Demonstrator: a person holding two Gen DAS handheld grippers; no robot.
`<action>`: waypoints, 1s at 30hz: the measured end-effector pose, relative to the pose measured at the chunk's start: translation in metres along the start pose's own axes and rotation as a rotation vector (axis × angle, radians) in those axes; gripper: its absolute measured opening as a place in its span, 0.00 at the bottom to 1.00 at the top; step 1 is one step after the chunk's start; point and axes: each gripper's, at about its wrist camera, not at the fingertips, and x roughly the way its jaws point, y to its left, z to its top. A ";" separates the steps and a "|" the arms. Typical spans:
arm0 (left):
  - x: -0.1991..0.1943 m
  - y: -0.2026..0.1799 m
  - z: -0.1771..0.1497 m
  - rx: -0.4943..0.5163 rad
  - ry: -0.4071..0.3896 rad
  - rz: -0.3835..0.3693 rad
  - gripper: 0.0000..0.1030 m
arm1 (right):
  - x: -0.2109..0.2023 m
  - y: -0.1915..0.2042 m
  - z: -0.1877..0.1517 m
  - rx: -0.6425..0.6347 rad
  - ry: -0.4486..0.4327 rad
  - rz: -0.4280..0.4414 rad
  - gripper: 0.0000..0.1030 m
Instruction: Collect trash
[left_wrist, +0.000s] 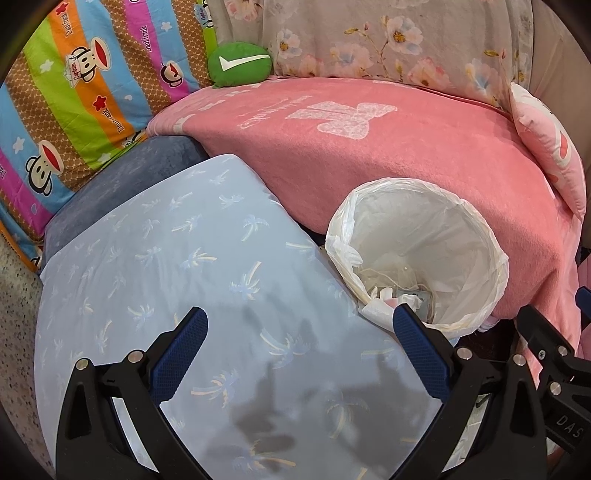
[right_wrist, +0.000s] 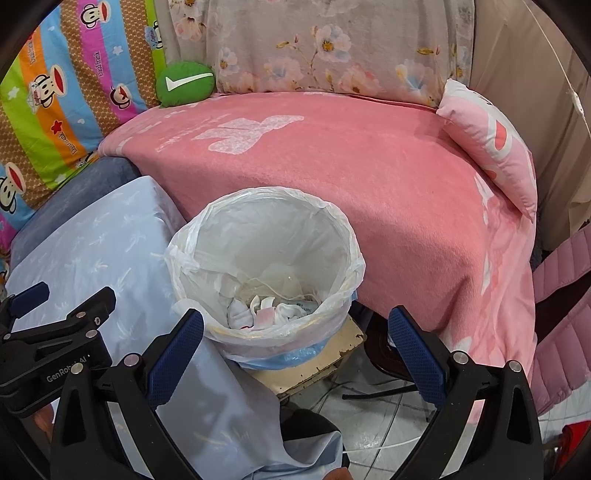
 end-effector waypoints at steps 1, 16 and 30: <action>0.000 0.000 0.000 0.000 0.000 -0.001 0.93 | 0.000 0.000 0.000 0.000 0.001 0.000 0.94; 0.000 -0.003 -0.005 0.005 0.012 0.000 0.93 | 0.000 -0.001 -0.002 0.000 0.003 -0.002 0.94; 0.000 -0.002 -0.006 0.005 0.014 0.002 0.93 | 0.001 -0.002 -0.006 0.002 0.003 -0.003 0.94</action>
